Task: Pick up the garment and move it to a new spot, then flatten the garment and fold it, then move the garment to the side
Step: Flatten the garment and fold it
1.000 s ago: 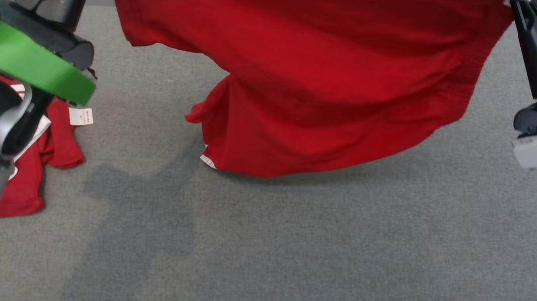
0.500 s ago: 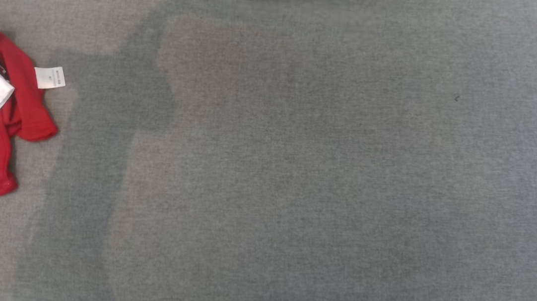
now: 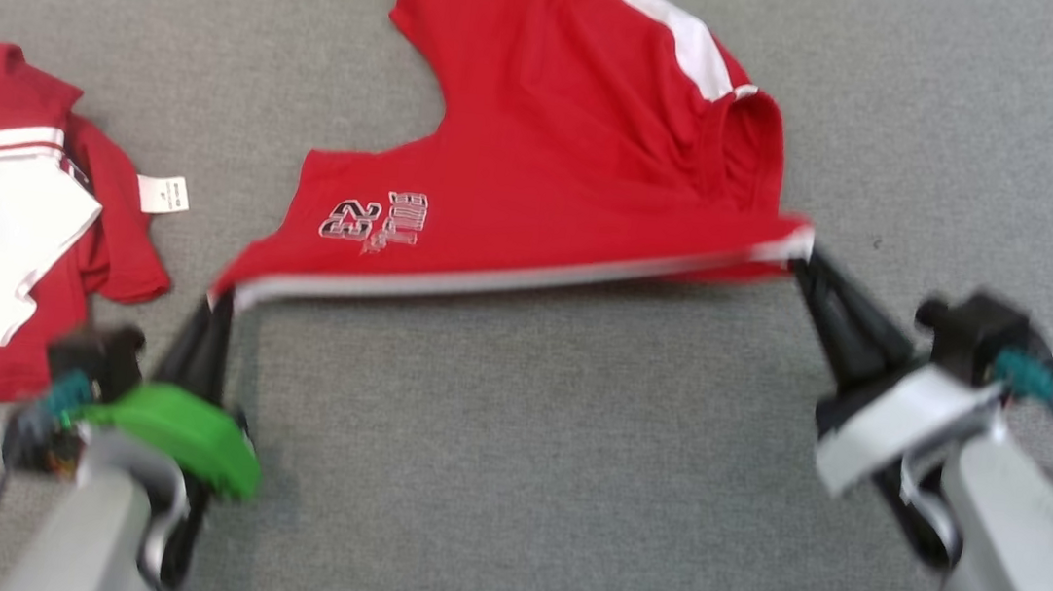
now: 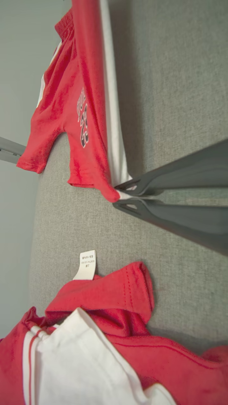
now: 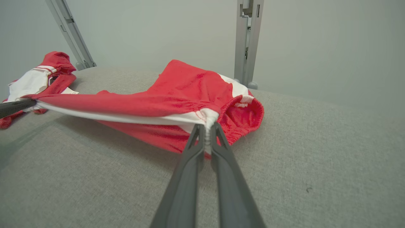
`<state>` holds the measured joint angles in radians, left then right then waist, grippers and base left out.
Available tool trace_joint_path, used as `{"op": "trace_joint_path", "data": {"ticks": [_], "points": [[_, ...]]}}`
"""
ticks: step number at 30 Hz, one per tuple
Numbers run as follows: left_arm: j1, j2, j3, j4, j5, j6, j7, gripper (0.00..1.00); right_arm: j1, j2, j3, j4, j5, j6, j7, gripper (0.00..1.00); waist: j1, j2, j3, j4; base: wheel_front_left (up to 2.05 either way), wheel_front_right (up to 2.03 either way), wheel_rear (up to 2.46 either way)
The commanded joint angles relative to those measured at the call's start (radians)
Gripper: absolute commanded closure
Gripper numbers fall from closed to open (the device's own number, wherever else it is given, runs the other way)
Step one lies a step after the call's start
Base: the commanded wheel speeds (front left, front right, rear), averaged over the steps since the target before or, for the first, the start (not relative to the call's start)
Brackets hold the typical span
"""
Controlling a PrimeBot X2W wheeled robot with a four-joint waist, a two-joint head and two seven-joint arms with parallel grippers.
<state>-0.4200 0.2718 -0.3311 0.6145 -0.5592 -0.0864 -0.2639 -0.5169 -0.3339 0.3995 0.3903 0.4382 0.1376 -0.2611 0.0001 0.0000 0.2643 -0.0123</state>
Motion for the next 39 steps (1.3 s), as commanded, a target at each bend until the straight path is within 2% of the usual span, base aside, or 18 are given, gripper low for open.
{"op": "trace_joint_path", "data": {"ticks": [1, 5, 10, 16, 19, 23, 29, 39], "points": [[0.07, 0.013, 0.046, 0.014, 0.002, 0.029, 0.0, 1.0, 0.065, -0.023, -0.031, -0.001, 0.016, -0.012, -0.006, 1.0, -0.0001, 0.0, -0.058, 0.004, 0.0, 0.0, 0.0], [0.23, -0.049, 0.12, -0.013, 0.033, 0.037, 0.0, 1.0, 0.244, -0.005, -0.054, -0.026, 0.03, -0.013, -0.006, 1.0, -0.0001, 0.0, -0.109, 0.01, 0.0, 0.0, 0.0], [0.372, -0.099, 0.21, -0.065, 0.09, 0.045, -0.001, 1.0, 0.414, 0.016, -0.062, -0.072, 0.016, -0.014, -0.006, 1.0, -0.0001, 0.0, -0.151, 0.011, 0.0, 0.0, 0.0], [0.461, -0.129, 0.288, -0.134, 0.168, 0.03, -0.001, 1.0, 0.548, 0.03, -0.057, -0.125, 0.007, -0.014, -0.006, 1.0, -0.0001, 0.0, -0.171, 0.012, 0.0, 0.0, 0.0], [0.461, -0.141, 0.313, -0.182, 0.206, 0.016, -0.001, 1.0, 0.562, 0.045, -0.082, -0.162, 0.005, -0.014, -0.006, 1.0, -0.0001, 0.0, -0.158, 0.007, 0.0, 0.0, 0.0], [0.367, -0.153, 0.294, -0.227, 0.265, -0.01, -0.001, 1.0, 0.517, 0.088, -0.125, -0.203, 0.013, -0.012, -0.006, 1.0, -0.0001, 0.0, -0.113, -0.002, 0.0, 0.0, 0.0], [0.136, -0.131, 0.219, -0.206, 0.324, -0.036, -0.001, 1.0, 0.395, 0.143, -0.14, -0.196, 0.031, -0.009, -0.006, 1.0, -0.0001, 0.0, -0.015, -0.028, 0.0, 0.0, 0.0], [-0.312, -0.04, 0.047, -0.008, 0.353, -0.045, 0.013, 1.0, 0.135, 0.232, -0.107, -0.135, 0.064, -0.008, -0.005, 1.0, -0.0001, 0.0, 0.184, -0.127, 0.0, 0.0, 0.0]]}}
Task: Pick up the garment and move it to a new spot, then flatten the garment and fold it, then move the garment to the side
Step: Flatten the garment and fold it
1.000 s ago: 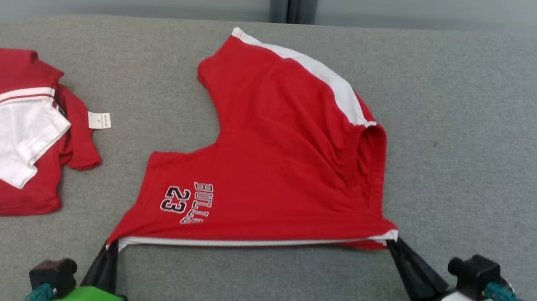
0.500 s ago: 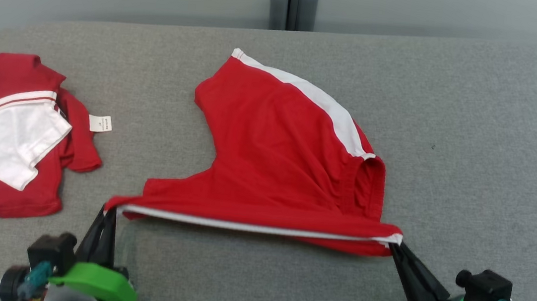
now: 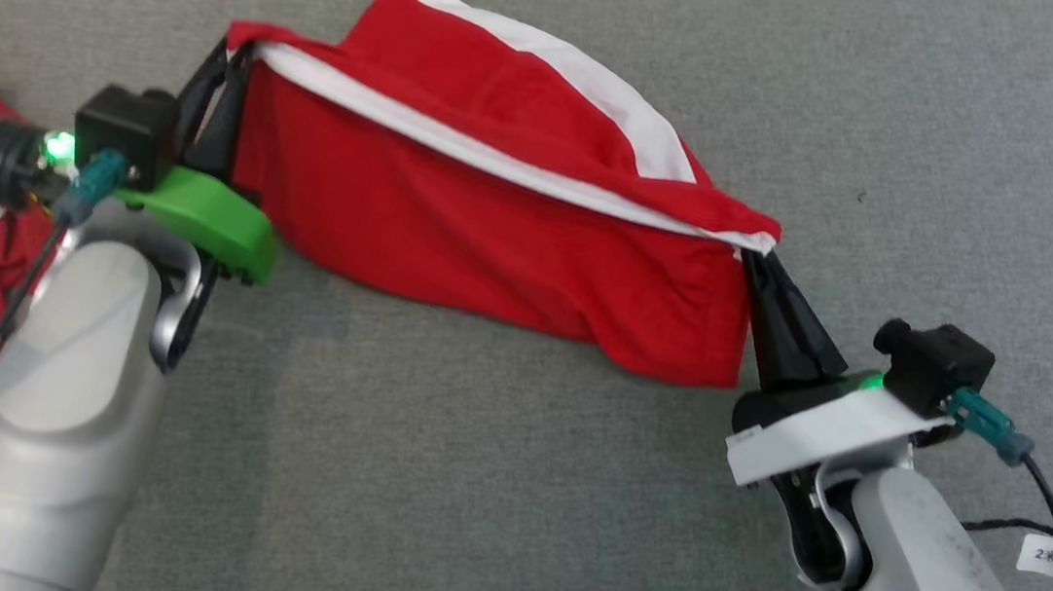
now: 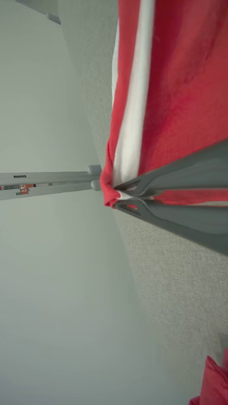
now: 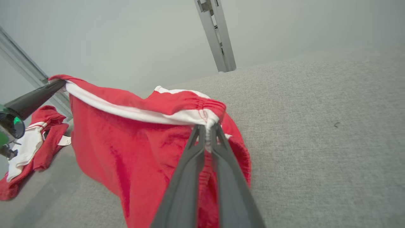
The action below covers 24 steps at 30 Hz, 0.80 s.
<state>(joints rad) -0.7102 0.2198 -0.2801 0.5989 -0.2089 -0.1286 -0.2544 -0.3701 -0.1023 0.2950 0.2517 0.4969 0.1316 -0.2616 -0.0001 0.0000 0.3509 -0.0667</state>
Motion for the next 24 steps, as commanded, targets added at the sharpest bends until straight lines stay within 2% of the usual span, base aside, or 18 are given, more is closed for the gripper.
{"op": "trace_joint_path", "data": {"ticks": [1, 12, 19, 22, 23, 24], "points": [[-0.057, 0.017, -0.018, 0.029, 0.0, -0.003, 0.007, 1.0, -0.029, 0.008, 0.0, 0.005, 0.007, -0.002, -0.005, 1.0, 0.0001, 0.0, 0.114, -0.085, 0.0, 0.0, 0.0], [-0.324, 0.038, -0.104, 0.246, 0.011, -0.002, 0.044, 1.0, -0.139, 0.049, 0.031, 0.01, 0.06, -0.002, -0.005, 1.0, 0.0001, 0.0, 0.217, -0.175, 0.0, 0.0, 0.0], [-0.413, 0.053, -0.114, 0.351, 0.032, 0.036, 0.033, 1.0, -0.157, 0.05, 0.027, -0.022, 0.12, -0.002, -0.005, 1.0, 0.0001, 0.0, 0.236, -0.199, 0.0, 0.0, 0.0], [-0.426, 0.048, -0.118, 0.391, 0.028, 0.036, 0.025, 1.0, -0.159, 0.05, 0.042, -0.011, 0.126, -0.002, -0.005, 1.0, 0.0001, 0.0, 0.235, -0.202, 0.0, 0.0, 0.0], [-0.428, 0.045, -0.12, 0.4, 0.026, 0.035, 0.022, 0.83, -0.16, 0.049, 0.039, -0.011, 0.126, -0.002, -0.005, 0.73, 0.0001, 0.0, 0.234, -0.201, 0.0, 0.0, 0.0], [-0.429, 0.04, -0.119, 0.41, 0.022, 0.033, 0.018, 0.24, -0.159, 0.049, 0.028, -0.015, 0.12, -0.002, -0.005, 0.0, 0.0001, 0.0, 0.232, -0.198, 0.0, 0.0, 0.0]]}}
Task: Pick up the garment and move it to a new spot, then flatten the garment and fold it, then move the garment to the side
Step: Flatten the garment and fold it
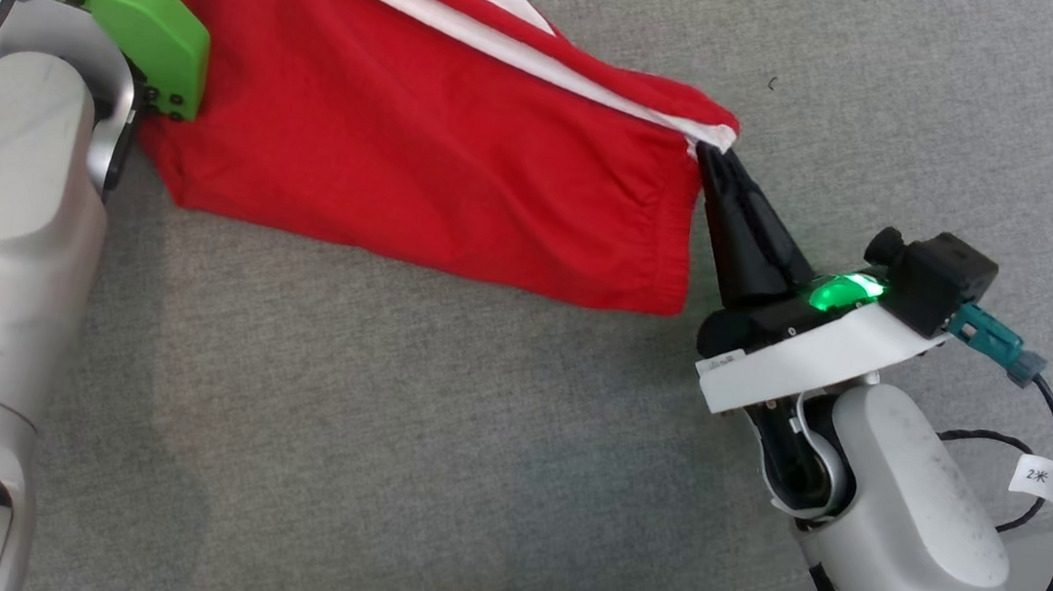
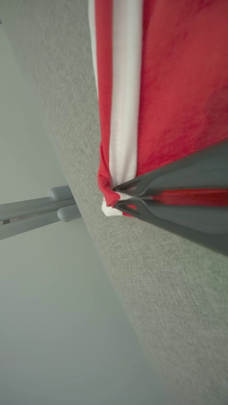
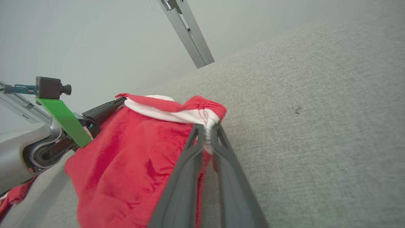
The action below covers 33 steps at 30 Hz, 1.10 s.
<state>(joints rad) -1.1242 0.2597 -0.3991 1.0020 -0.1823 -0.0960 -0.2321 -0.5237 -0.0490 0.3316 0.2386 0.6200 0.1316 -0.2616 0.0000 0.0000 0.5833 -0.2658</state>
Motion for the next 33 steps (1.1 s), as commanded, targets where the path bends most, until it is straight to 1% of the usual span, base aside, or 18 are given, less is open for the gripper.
{"op": "trace_joint_path", "data": {"ticks": [1, 8, 15, 20, 21, 22, 25, 26, 33], "points": [[-0.013, -0.005, 0.002, 0.011, -0.01, 0.001, -0.01, 0.0, -0.002, -0.004, -0.019, -0.005, -0.01, -0.002, -0.005, 0.0, 0.0, 0.0, -0.003, 0.003, 0.0, 0.0, 0.0], [0.048, -0.034, 0.028, 0.009, -0.045, 0.012, -0.033, 0.0, 0.064, -0.004, -0.13, -0.04, -0.133, -0.001, -0.005, 0.0, 0.0, 0.0, -0.049, 0.038, 0.0, 0.0, 0.0], [0.124, -0.049, 0.057, 0.043, -0.101, -0.002, -0.032, 0.0, 0.139, -0.004, -0.235, -0.039, -0.217, -0.001, -0.005, 0.0, 0.0, 0.0, -0.11, 0.069, 0.0, 0.0, 0.0], [0.163, -0.063, 0.054, 0.122, -0.136, -0.018, 0.035, 0.0, 0.169, -0.004, -0.268, -0.017, -0.25, -0.001, -0.005, 0.0, 0.0, 0.0, -0.143, 0.08, 0.0, 0.0, 0.0], [0.172, -0.067, 0.05, 0.14, -0.143, -0.021, 0.056, 0.35, 0.171, -0.004, -0.271, -0.012, -0.257, -0.001, -0.005, 0.0, 0.0, 0.0, -0.149, 0.081, 0.0, 0.0, 0.0], [0.176, -0.07, 0.048, 0.147, -0.15, -0.025, 0.066, 1.0, 0.172, -0.004, -0.274, -0.009, -0.261, -0.001, -0.005, 0.0, 0.0, 0.0, -0.153, 0.082, 0.0, 0.0, 0.0], [0.2, -0.078, 0.032, 0.178, -0.165, -0.031, 0.099, 1.0, 0.178, -0.004, -0.283, 0.0, -0.289, -0.001, -0.005, 0.0, 0.0, 0.0, -0.173, 0.086, 0.0, 0.0, 0.0], [0.207, -0.079, 0.032, 0.181, -0.176, -0.032, 0.095, 1.0, 0.181, -0.004, -0.287, 0.004, -0.297, -0.001, -0.005, 0.0, 0.0, 0.0, -0.182, 0.087, 0.0, 0.0, 0.0], [0.282, -0.092, 0.04, 0.177, -0.228, -0.035, 0.01, 1.0, 0.219, -0.004, -0.322, 0.036, -0.35, -0.001, -0.005, 0.0, 0.0, 0.0, -0.272, 0.123, 0.0, 0.0, 0.0]]}}
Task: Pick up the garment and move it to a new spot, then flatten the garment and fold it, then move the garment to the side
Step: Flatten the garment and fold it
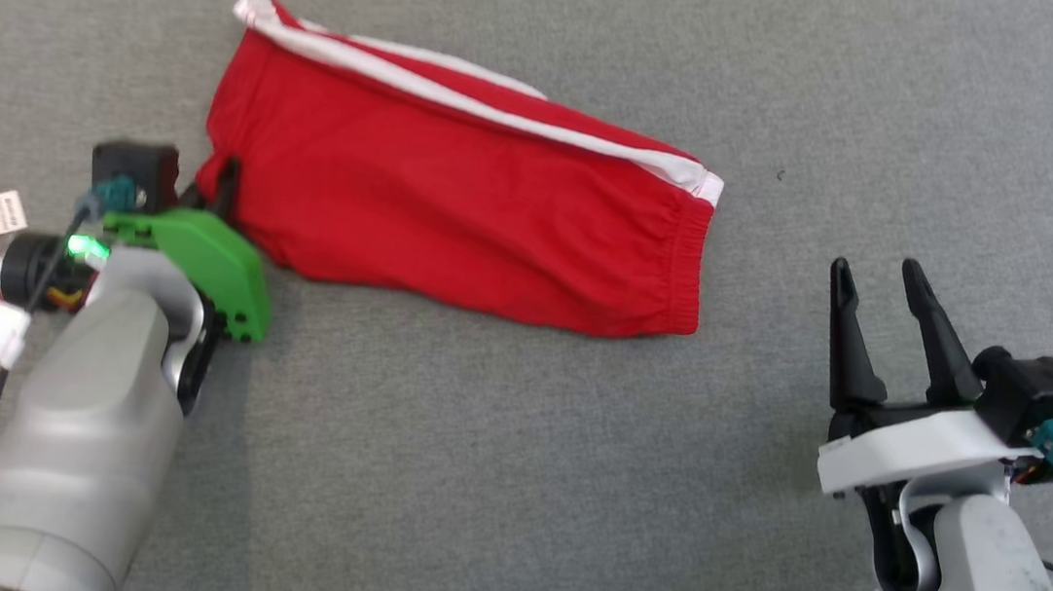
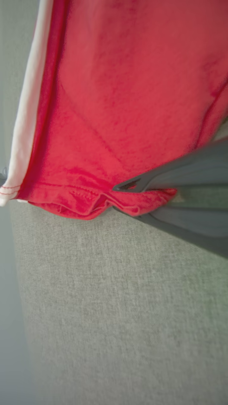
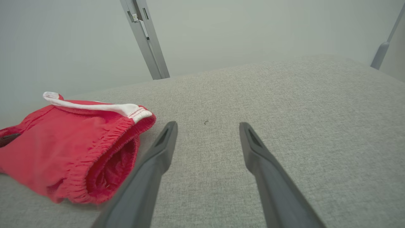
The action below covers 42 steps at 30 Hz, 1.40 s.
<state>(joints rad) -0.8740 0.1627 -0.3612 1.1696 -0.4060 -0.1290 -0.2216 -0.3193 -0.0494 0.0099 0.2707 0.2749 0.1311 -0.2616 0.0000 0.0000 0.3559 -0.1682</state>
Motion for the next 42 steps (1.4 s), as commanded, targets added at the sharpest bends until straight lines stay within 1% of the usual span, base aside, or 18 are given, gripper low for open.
{"op": "trace_joint_path", "data": {"ticks": [1, 4, 8, 13, 17, 18, 19, 23, 26, 30, 34, 36, 39, 40, 41, 42], "points": [[0.046, 0.003, 0.007, 0.006, -0.011, -0.002, -0.011, 1.0, 0.024, -0.003, -0.005, 0.01, -0.012, -0.001, -0.005, 0.0, 0.0, 0.0, -0.06, 0.033, 0.0, 0.0, 0.0], [0.139, -0.01, 0.042, -0.025, -0.053, 0.0, -0.037, 1.0, 0.063, -0.003, -0.016, 0.034, -0.034, -0.001, -0.005, 0.0, 0.0, 0.0, -0.128, 0.069, 0.0, 0.0, 0.0], [0.243, -0.023, 0.079, -0.086, -0.076, 0.014, -0.042, 1.0, 0.103, -0.004, -0.028, 0.05, -0.04, -0.001, -0.005, 0.0, 0.0, 0.0, -0.177, 0.106, 0.0, 0.0, 0.0], [0.401, -0.043, 0.116, -0.232, -0.074, 0.051, -0.042, 1.0, 0.142, -0.003, -0.032, 0.074, -0.049, -0.001, -0.005, 0.0, 0.0, 0.0, -0.206, 0.153, 0.0, 0.0, 0.0], [0.496, -0.063, 0.11, -0.328, -0.05, 0.067, -0.043, 1.0, 0.142, -0.003, -0.003, 0.081, -0.041, -0.001, -0.005, 0.0, 0.0, 0.0, -0.205, 0.186, 0.0, 0.0, 0.0], [0.509, -0.068, 0.107, -0.349, -0.046, 0.07, -0.042, 0.75, 0.135, -0.003, 0.01, 0.08, -0.038, -0.001, -0.005, 0.0, 0.0, 0.0, -0.202, 0.194, 0.0, 0.0, 0.0], [0.523, -0.071, 0.105, -0.368, -0.042, 0.073, -0.043, 0.0, 0.12, -0.004, 0.027, 0.078, -0.029, -0.001, -0.005, 0.0, 0.0, 0.0, -0.198, 0.202, 0.0, 0.0, 0.0], [0.55, -0.082, 0.101, -0.454, -0.013, 0.087, -0.043, 0.0, 0.061, -0.004, 0.088, 0.068, -0.003, -0.001, -0.005, 0.0, 0.0, 0.0, -0.178, 0.233, 0.0, 0.0, 0.0], [0.56, -0.089, 0.092, -0.495, 0.008, 0.084, -0.043, 0.0, 0.006, -0.004, 0.123, 0.106, 0.004, -0.001, -0.005, 0.0, 0.0, 0.0, -0.162, 0.251, 0.0, 0.0, 0.0], [0.556, -0.097, 0.081, -0.523, 0.025, 0.08, -0.043, 0.0, -0.067, -0.004, 0.122, 0.231, -0.018, -0.001, -0.005, 0.0, 0.0, 0.0, -0.14, 0.274, 0.0, 0.0, 0.0], [0.542, -0.1, 0.073, -0.533, 0.033, 0.075, -0.043, 0.0, -0.109, -0.004, 0.086, 0.367, -0.039, -0.001, -0.005, 0.0, 0.0, 0.0, -0.118, 0.292, 0.0, 0.0, 0.0], [0.536, -0.102, 0.074, -0.537, 0.039, 0.071, -0.043, 0.0, -0.116, -0.004, 0.074, 0.434, -0.022, -0.001, -0.005, 0.0, 0.0, 0.0, -0.105, 0.299, 0.0, 0.0, 0.0], [0.536, -0.103, 0.08, -0.538, 0.047, 0.069, -0.043, 0.0, -0.098, -0.004, 0.08, 0.489, 0.02, -0.001, 0.001, 0.0, 0.0, 0.0, -0.097, 0.301, 0.0, 0.0, 0.0], [0.537, -0.104, 0.083, -0.538, 0.049, 0.067, -0.043, 0.0, -0.092, -0.003, 0.087, 0.5, 0.032, -0.001, 0.003, 0.51, 0.0, 0.0, -0.096, 0.3, 0.0, 0.0, 0.0], [0.537, -0.104, 0.086, -0.537, 0.051, 0.066, -0.043, 0.0, -0.084, -0.003, 0.096, 0.51, 0.051, -0.001, 0.005, 0.9, 0.0, 0.0, -0.095, 0.299, 0.0, 0.0, 0.0], [0.537, -0.104, 0.088, -0.535, 0.052, 0.068, -0.043, 0.0, -0.078, -0.003, 0.104, 0.513, 0.06, -0.001, 0.005, 1.0, 0.0, 0.0, -0.094, 0.298, 0.0, 0.0, 0.0]]}}
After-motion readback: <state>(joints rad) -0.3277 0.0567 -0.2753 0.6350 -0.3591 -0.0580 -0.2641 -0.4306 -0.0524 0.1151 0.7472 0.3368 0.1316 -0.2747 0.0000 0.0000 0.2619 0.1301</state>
